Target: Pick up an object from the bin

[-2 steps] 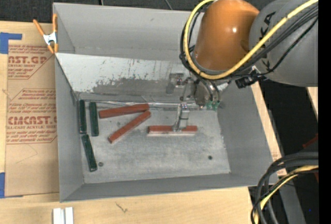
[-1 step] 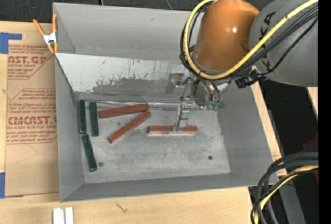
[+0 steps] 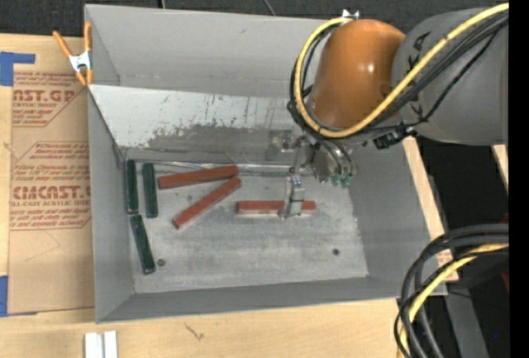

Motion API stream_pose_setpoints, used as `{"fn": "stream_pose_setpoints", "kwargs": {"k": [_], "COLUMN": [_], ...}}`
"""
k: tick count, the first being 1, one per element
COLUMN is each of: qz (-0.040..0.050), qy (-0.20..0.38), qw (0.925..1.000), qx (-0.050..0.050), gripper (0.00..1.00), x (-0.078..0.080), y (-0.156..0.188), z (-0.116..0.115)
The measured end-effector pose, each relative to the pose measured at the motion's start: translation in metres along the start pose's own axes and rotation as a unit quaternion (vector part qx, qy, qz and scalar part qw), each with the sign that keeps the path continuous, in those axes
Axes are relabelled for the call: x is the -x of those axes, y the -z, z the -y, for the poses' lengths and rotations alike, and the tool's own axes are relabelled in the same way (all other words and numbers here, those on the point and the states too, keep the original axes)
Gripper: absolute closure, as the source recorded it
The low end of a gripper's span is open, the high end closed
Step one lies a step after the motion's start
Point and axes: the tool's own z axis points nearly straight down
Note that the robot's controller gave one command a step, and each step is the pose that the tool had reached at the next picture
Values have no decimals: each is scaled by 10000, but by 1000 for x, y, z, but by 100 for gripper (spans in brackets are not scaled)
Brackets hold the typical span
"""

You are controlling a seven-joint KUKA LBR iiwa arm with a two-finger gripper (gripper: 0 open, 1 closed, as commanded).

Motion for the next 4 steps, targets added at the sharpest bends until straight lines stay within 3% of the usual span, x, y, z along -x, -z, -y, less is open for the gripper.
{"fn": "stream_pose_setpoints", "kwargs": {"k": [1,2,3,4], "qz": [-21,-42,-42,-36], "qy": [-421,-813,-812,-756], "qw": [9991,9967,9967,9971], "qx": [2,-4,-4,-1], "gripper": [0,100,100,100], "x": [6,-6,-6,-4], "y": [-56,-105,-105,-8], "z": [9,18,18,-10]}}
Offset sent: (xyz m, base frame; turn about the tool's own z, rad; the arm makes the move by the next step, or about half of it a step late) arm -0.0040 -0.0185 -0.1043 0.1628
